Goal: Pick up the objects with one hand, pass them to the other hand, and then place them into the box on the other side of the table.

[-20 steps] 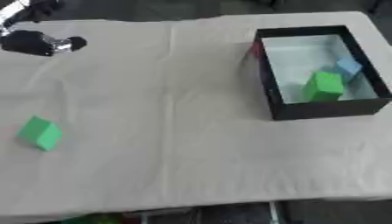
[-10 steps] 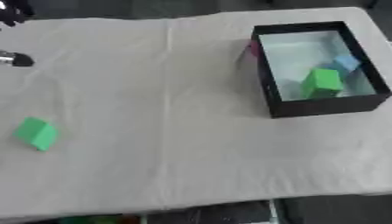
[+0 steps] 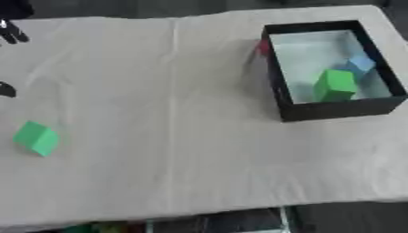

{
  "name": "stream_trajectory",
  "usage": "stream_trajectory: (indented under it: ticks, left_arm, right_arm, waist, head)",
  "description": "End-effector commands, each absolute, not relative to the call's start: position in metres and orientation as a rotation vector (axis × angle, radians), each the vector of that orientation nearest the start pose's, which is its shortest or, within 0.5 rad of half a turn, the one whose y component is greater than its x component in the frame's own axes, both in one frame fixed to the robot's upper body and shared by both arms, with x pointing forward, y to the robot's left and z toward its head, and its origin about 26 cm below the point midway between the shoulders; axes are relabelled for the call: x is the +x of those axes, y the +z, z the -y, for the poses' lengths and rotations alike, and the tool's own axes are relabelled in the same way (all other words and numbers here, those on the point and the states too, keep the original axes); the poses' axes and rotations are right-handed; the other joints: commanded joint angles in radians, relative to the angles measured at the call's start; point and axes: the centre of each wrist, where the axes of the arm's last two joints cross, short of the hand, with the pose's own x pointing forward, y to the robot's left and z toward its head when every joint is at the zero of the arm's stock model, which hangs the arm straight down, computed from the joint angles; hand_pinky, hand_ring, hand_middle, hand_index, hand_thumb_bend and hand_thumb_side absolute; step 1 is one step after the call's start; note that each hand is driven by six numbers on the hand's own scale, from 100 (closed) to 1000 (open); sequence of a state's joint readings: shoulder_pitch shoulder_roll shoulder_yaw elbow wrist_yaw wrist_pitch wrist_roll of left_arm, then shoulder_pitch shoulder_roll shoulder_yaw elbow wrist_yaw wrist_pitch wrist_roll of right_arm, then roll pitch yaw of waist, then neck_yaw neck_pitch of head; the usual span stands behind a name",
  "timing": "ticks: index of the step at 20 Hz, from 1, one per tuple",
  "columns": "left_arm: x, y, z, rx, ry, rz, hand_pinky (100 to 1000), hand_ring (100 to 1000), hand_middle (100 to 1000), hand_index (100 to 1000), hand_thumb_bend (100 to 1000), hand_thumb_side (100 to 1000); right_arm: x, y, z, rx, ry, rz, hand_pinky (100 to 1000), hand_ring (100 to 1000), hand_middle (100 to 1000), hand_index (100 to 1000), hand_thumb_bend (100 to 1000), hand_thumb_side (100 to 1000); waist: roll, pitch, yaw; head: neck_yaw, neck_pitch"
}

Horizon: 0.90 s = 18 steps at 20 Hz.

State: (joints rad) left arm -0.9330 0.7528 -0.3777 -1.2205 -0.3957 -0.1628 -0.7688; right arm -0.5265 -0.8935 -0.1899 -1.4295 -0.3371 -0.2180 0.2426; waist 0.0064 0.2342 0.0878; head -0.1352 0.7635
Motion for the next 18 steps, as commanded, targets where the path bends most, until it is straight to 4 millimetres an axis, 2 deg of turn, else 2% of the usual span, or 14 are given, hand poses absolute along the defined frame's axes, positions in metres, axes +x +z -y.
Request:
stream_trajectory:
  ticks: [1,2,6,7,10,13,18]
  left_arm:
    - [0.430,0.285,-0.313,0.581,-1.809,1.258,747,800,781,857,764,240]
    - [0.430,0.286,-0.313,0.585,-1.814,1.260,748,798,778,855,771,190]
    - [0.427,0.282,-0.314,0.614,-1.840,1.247,746,799,778,846,773,114]
    - [0.428,0.280,-0.314,0.612,-1.848,1.233,744,798,778,843,771,100]
    - [0.429,0.271,-0.316,0.600,-1.871,1.183,741,799,777,823,755,100]
    - [0.430,0.264,-0.318,0.606,-1.914,1.147,738,795,768,799,785,100]
    - [0.432,0.250,-0.317,0.625,-1.976,1.189,733,776,747,779,753,100]
  right_arm:
    - [0.340,0.304,0.457,-0.484,0.602,2.197,1000,974,951,860,100,429]
    - [0.340,0.303,0.457,-0.485,0.605,2.195,1000,973,950,859,100,431]
    - [0.341,0.301,0.455,-0.481,0.615,2.194,1000,971,946,857,100,427]
    - [0.341,0.300,0.454,-0.480,0.618,2.193,1000,971,945,856,100,403]
    - [0.342,0.296,0.454,-0.481,0.622,2.183,1000,971,945,856,100,430]
    - [0.343,0.291,0.455,-0.485,0.624,2.168,1000,970,944,855,100,439]
    - [0.344,0.287,0.454,-0.486,0.628,2.158,1000,967,939,853,100,439]
  waist:
    - [-0.002,-0.015,-0.001]
    - [-0.002,-0.015,-0.001]
    - [-0.004,-0.014,0.001]
    - [-0.005,-0.014,0.001]
    - [-0.006,-0.013,0.001]
    - [-0.005,-0.012,0.001]
    - [-0.006,-0.011,-0.001]
  head:
    - [0.001,0.007]
    - [0.001,0.007]
    - [0.006,0.007]
    - [0.008,0.007]
    - [0.013,0.007]
    - [0.017,0.007]
    - [0.019,0.007]
